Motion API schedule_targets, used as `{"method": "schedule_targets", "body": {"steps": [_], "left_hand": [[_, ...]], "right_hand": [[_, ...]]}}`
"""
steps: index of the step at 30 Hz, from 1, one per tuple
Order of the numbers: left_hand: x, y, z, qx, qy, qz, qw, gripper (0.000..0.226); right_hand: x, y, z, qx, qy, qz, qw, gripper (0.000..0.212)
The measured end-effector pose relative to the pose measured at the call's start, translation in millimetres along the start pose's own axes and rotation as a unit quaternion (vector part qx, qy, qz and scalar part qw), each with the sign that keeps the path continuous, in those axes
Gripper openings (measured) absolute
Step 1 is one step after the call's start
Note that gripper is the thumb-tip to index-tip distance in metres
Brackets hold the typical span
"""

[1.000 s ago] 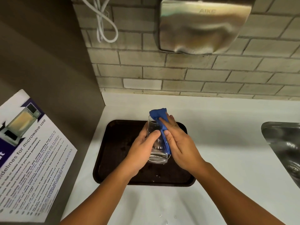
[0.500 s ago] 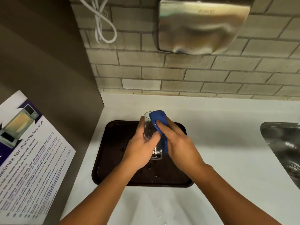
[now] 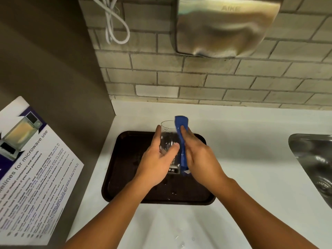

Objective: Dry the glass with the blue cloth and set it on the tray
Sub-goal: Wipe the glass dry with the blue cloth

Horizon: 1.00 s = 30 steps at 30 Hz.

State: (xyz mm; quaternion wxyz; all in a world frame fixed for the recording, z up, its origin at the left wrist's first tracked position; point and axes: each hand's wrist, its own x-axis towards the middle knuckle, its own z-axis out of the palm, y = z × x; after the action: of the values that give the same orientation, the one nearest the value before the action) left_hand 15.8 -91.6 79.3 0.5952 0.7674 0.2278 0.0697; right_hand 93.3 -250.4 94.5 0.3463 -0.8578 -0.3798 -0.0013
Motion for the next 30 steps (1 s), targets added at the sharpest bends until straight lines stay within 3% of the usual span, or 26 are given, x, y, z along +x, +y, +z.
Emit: {"method": "schedule_targets", "body": {"steps": [3, 7, 11, 13, 17, 21, 24, 26, 28, 30], "left_hand": [[6.2, -1.5, 1.2, -0.075, 0.005, -0.01, 0.997, 0.106], [13.1, -0.3, -0.2, -0.096, 0.004, 0.003, 0.995, 0.102], [11.0, 3.8, 10.4, -0.139, -0.001, 0.0, 0.99, 0.091], [10.3, 4.8, 12.8, -0.147, 0.01, -0.006, 0.989, 0.085], [10.3, 5.7, 8.8, -0.162, 0.037, -0.019, 0.986, 0.077], [7.8, -0.2, 13.2, -0.145, 0.014, -0.015, 0.989, 0.081], [4.5, -6.2, 14.2, -0.152, 0.02, -0.026, 0.988, 0.076], [2.2, -6.3, 11.7, -0.159, 0.02, -0.039, 0.986, 0.06], [-0.2, -3.6, 8.8, -0.169, -0.008, -0.056, 0.984, 0.038], [0.5, -0.9, 7.2, -0.19, -0.038, -0.077, 0.978, 0.038]], "right_hand": [[-3.8, -9.9, -0.5, 0.148, 0.028, 0.084, 0.985, 0.051], [-19.5, -15.1, 13.6, 0.216, 0.039, 0.109, 0.969, 0.049], [-4.2, -15.4, 14.5, 0.362, 0.097, 0.178, 0.91, 0.037], [-7.8, -18.6, 19.5, 0.365, 0.1, 0.176, 0.909, 0.036], [-22.7, -22.2, 29.0, 0.257, 0.077, 0.121, 0.956, 0.049], [-11.1, -15.2, 24.0, 0.324, 0.085, 0.146, 0.931, 0.046], [-19.5, -23.2, 28.3, 0.257, 0.049, 0.08, 0.962, 0.05], [-23.6, -21.6, 33.6, 0.228, 0.023, 0.049, 0.972, 0.052], [-17.0, -16.2, 31.6, 0.273, 0.033, 0.083, 0.958, 0.05], [-7.2, -11.0, 28.2, 0.364, 0.05, 0.161, 0.916, 0.041]]}}
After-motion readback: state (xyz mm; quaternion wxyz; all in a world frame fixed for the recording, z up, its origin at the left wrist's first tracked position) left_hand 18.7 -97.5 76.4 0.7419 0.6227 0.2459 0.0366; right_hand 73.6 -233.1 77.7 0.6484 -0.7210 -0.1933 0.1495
